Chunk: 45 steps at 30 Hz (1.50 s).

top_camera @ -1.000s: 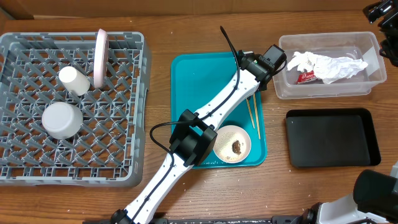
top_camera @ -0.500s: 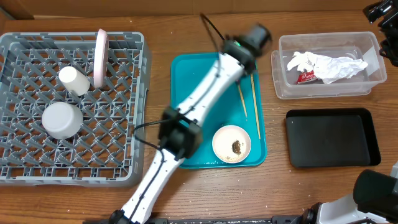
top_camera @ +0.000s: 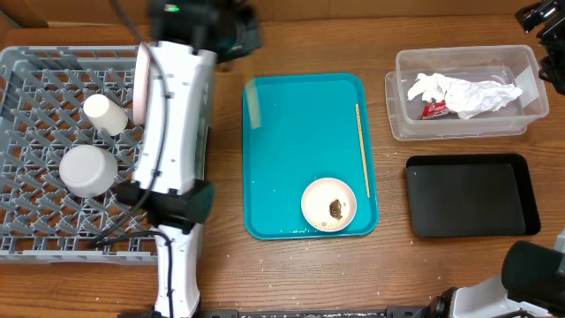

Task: Sort waste into correct bins and load items into the dishwasher
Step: 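Carry the chopstick to the rack and insert it upright, then return the left gripper to the second chopstick on the tray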

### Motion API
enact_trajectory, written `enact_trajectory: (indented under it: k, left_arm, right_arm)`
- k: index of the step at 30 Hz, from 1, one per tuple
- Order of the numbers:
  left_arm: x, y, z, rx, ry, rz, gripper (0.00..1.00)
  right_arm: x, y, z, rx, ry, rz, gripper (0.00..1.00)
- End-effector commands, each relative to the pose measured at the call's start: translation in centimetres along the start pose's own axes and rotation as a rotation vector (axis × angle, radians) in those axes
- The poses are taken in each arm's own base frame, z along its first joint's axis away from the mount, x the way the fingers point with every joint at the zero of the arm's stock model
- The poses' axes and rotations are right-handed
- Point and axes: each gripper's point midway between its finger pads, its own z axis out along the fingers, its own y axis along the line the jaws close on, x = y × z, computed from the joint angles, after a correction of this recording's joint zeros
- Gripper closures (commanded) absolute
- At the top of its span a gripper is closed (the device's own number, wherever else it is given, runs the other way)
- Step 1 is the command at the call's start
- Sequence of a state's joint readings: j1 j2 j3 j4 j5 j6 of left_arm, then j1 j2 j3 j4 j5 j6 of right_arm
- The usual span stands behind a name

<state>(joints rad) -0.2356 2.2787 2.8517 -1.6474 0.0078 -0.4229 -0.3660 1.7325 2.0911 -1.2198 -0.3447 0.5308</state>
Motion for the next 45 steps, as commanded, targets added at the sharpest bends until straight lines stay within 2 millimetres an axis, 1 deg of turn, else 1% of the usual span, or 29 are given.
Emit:
enact_trajectory:
  k: [1,2,4,7,9,12,19,24,33,35,38,41,42,43,44,45]
  left_arm:
    - [0.8,3.5,2.2,-0.028,0.114,0.304,0.96]
    - [1.0,4.0,2.6,-0.026,0.132,0.326,0.96]
    - [1.5,5.7,4.1,-0.066,0.187,0.365,0.96]
    - [2.9,8.1,6.1,-0.145,0.278,0.346,0.96]
    - [3.8,9.6,7.0,-0.209,0.329,0.336,0.96]
    - [4.6,11.7,8.2,-0.312,0.367,0.298,0.96]
    - [5.9,13.8,10.3,-0.386,0.418,0.270,0.96]
    - [5.5,16.1,10.6,-0.483,0.414,0.277,0.96]
    - [5.3,17.3,10.5,-0.471,0.430,0.309,0.96]
    - [4.9,17.3,10.7,-0.461,0.419,0.335,0.96]
    - [3.8,16.9,11.3,-0.434,0.379,0.381,0.96]
    - [3.3,16.0,11.9,-0.383,0.352,0.404,0.95]
    - [3.2,16.0,11.9,-0.380,0.349,0.403,0.94]
    - [3.2,16.0,12.0,-0.380,0.347,0.402,0.88]
    - [3.2,16.0,12.0,-0.380,0.347,0.402,0.80]
    - [3.2,16.0,12.0,-0.380,0.347,0.402,0.75]
  right_arm:
    - [-0.1,0.8,-1.3,-0.025,-0.024,-0.007,0.00]
    - [-0.1,0.8,-1.3,-0.025,-0.024,-0.007,0.00]
    - [-0.1,0.7,-1.3,-0.025,-0.024,-0.007,0.00]
    - [-0.1,0.7,-1.3,-0.025,-0.024,-0.007,0.00]
    - [-0.1,0.7,-1.3,-0.025,-0.024,-0.007,0.00]
    - [-0.1,0.8,-1.3,-0.025,-0.024,-0.007,0.00]
    - [-0.1,0.8,-1.3,-0.025,-0.024,-0.007,0.00]
    - [-0.1,0.8,-1.3,-0.025,-0.024,-0.007,0.00]
    - [-0.1,0.7,-1.3,-0.025,-0.024,-0.007,0.00]
    - [-0.1,0.7,-1.3,-0.025,-0.024,-0.007,0.00]
    - [-0.1,0.7,-1.3,-0.025,-0.024,-0.007,0.00]
    - [-0.1,0.8,-1.3,-0.025,-0.024,-0.007,0.00]
    - [-0.1,0.8,-1.3,-0.025,-0.024,-0.007,0.00]
    - [-0.1,0.7,-1.3,-0.025,-0.024,-0.007,0.00]
    - [-0.1,0.8,-1.3,-0.025,-0.024,-0.007,0.00]
    - [-0.1,0.7,-1.3,-0.025,-0.024,-0.007,0.00]
